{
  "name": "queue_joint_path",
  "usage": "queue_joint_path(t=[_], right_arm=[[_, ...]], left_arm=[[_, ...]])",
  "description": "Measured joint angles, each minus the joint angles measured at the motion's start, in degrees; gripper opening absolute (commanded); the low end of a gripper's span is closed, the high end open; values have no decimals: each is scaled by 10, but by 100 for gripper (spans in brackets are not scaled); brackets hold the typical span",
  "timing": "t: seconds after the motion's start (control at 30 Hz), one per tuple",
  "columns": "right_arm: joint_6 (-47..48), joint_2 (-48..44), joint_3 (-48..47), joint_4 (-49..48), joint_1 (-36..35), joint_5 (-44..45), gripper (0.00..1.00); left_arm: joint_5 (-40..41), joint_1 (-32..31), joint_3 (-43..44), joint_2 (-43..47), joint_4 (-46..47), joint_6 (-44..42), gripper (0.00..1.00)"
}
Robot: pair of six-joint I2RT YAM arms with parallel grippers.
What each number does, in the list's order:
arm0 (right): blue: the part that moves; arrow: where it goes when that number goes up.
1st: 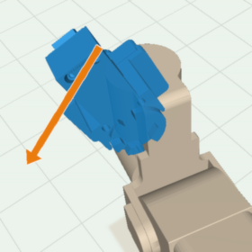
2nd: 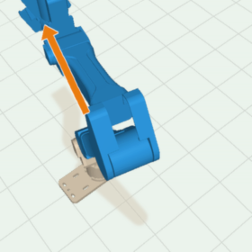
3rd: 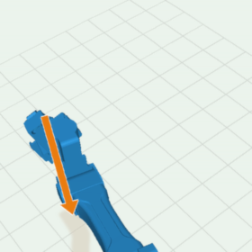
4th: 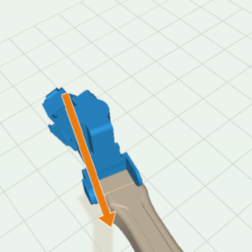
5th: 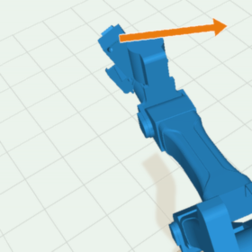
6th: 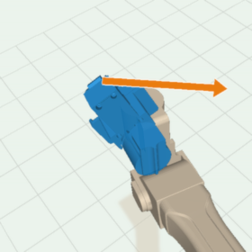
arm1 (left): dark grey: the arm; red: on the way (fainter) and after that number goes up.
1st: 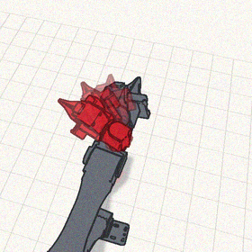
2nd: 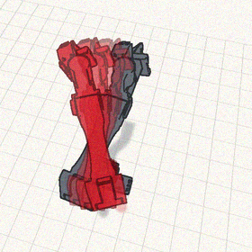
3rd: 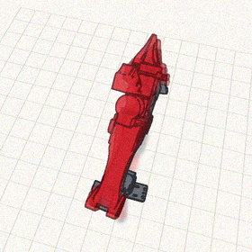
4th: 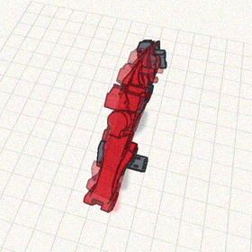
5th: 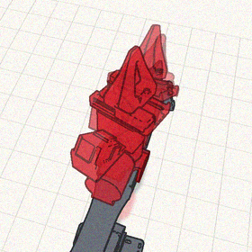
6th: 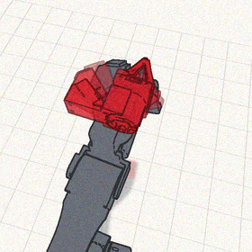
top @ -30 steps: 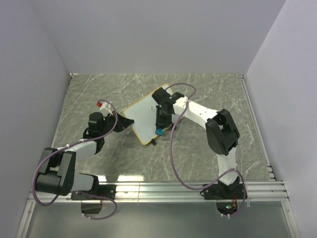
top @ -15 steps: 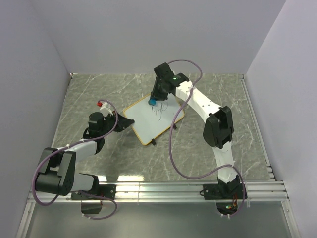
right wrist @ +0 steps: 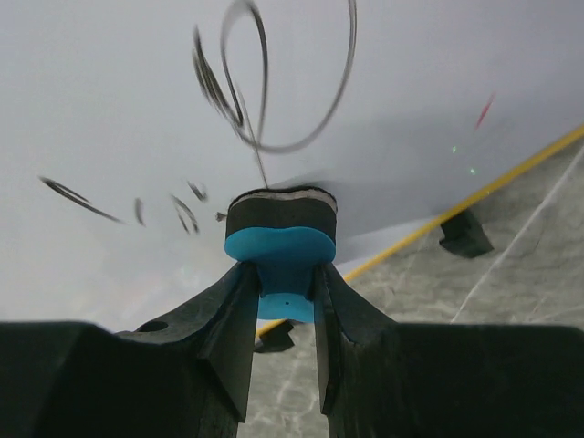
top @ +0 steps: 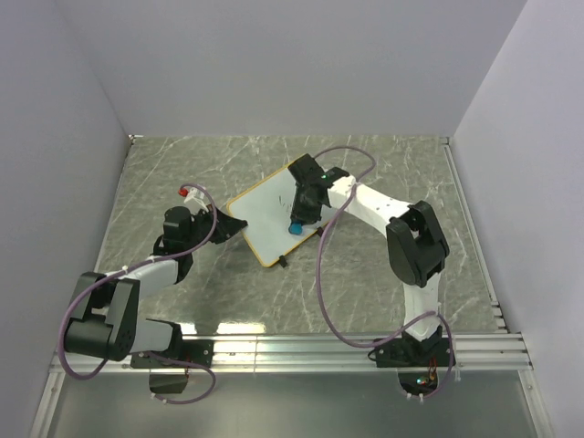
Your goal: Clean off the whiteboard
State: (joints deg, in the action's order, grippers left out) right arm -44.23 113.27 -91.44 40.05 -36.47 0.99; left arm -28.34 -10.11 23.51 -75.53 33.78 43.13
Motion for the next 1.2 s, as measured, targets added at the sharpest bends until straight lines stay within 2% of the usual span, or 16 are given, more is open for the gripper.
queue_joint_path(t=[0.13, 0.27, 0.53, 0.63, 0.77, 1.03, 1.2], right_arm=[[-3, -5, 17, 2, -13, 1, 0], [-2, 9, -25, 25, -13, -2, 0], [2, 101, -259, 57, -14, -5, 0], [4, 117, -292, 63, -14, -6, 0], [0, 105, -250, 38, -11, -9, 0], [-9, 14, -32, -15, -6, -10, 0], [-13, -11, 51, -19, -6, -8, 0]], left_arm=[[0, 0, 0, -2, 0, 0, 0], [-1, 0, 0, -5, 6, 0, 0], [-2, 0, 2, -4, 5, 0, 0], [0, -1, 3, -3, 2, 0, 0], [4, -1, 3, -3, -4, 0, 0], [5, -1, 7, -3, -11, 0, 0], [3, -1, 7, -5, -11, 0, 0]])
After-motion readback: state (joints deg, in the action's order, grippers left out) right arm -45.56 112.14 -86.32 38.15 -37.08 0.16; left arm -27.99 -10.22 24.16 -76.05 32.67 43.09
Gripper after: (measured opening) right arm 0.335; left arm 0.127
